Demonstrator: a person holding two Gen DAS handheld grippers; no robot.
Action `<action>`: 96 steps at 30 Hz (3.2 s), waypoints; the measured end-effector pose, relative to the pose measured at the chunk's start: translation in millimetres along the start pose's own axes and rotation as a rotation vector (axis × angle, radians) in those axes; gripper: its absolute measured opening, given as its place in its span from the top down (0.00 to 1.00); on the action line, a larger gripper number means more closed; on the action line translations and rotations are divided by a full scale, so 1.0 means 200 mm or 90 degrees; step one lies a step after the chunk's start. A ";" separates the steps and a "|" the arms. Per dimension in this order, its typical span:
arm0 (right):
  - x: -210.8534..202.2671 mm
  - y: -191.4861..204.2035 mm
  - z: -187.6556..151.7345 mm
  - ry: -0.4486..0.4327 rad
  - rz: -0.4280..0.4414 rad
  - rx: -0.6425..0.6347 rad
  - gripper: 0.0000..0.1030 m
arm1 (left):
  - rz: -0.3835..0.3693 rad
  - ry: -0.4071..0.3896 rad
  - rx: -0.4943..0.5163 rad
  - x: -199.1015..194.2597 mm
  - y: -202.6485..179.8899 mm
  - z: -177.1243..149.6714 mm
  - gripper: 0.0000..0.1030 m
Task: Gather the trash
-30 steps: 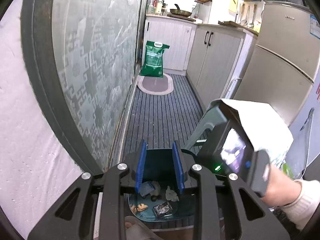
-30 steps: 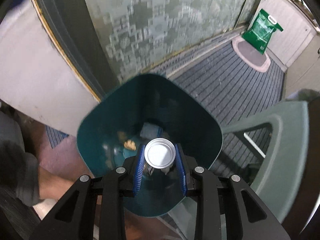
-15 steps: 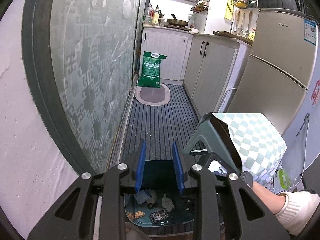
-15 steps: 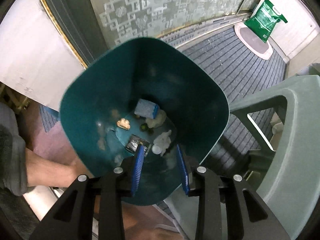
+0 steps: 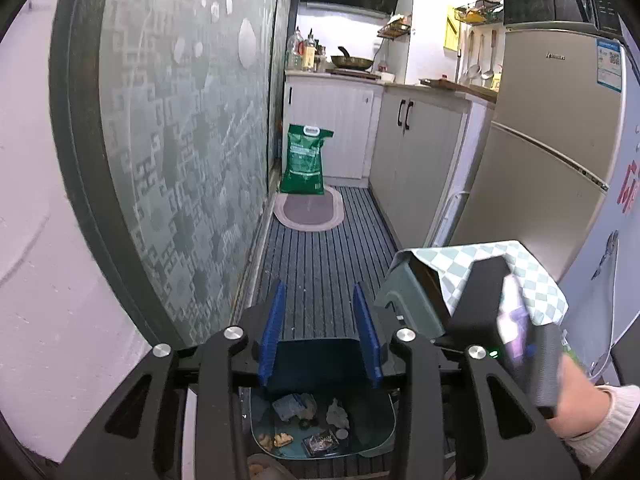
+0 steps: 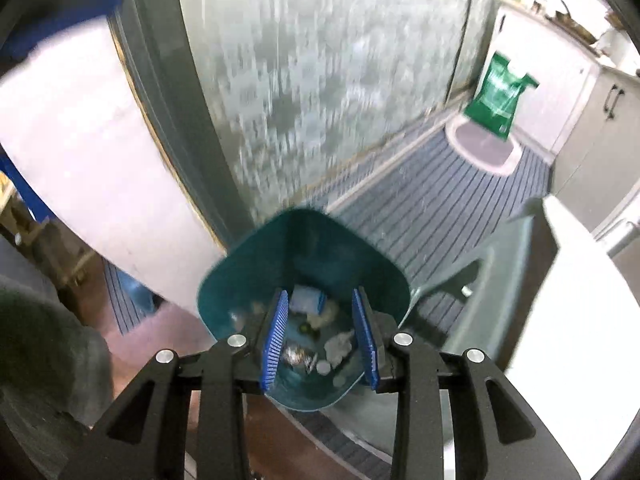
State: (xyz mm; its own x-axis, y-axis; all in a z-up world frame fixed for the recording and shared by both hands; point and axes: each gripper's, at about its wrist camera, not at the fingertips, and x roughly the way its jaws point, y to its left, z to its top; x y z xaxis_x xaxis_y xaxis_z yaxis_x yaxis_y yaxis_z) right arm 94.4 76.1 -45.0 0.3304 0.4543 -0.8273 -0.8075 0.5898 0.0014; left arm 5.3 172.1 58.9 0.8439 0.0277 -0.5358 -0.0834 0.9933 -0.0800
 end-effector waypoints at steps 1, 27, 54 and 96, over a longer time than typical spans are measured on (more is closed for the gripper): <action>-0.05 0.00 0.01 -0.013 -0.003 0.003 0.67 | 0.003 -0.004 0.002 -0.01 -0.01 0.01 0.56; -1.03 -0.40 -0.61 -0.205 -0.135 0.157 0.03 | 0.074 0.012 0.029 -0.08 -0.27 -0.29 0.03; -0.93 -0.47 -0.79 -0.213 -0.078 0.164 0.03 | 0.071 0.040 0.015 -0.01 -0.36 -0.41 0.03; -0.91 -0.44 -0.77 -0.210 -0.075 0.152 0.03 | 0.061 0.043 0.012 -0.01 -0.35 -0.41 0.03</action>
State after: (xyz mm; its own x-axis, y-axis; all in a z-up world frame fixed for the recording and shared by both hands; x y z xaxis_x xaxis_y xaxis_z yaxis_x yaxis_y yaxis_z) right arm 30.4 -162.0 17.9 0.5832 0.5410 -0.6059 -0.6319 0.7709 0.0801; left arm -34.9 93.8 -3.9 0.7944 0.1164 -0.5961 -0.1519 0.9883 -0.0095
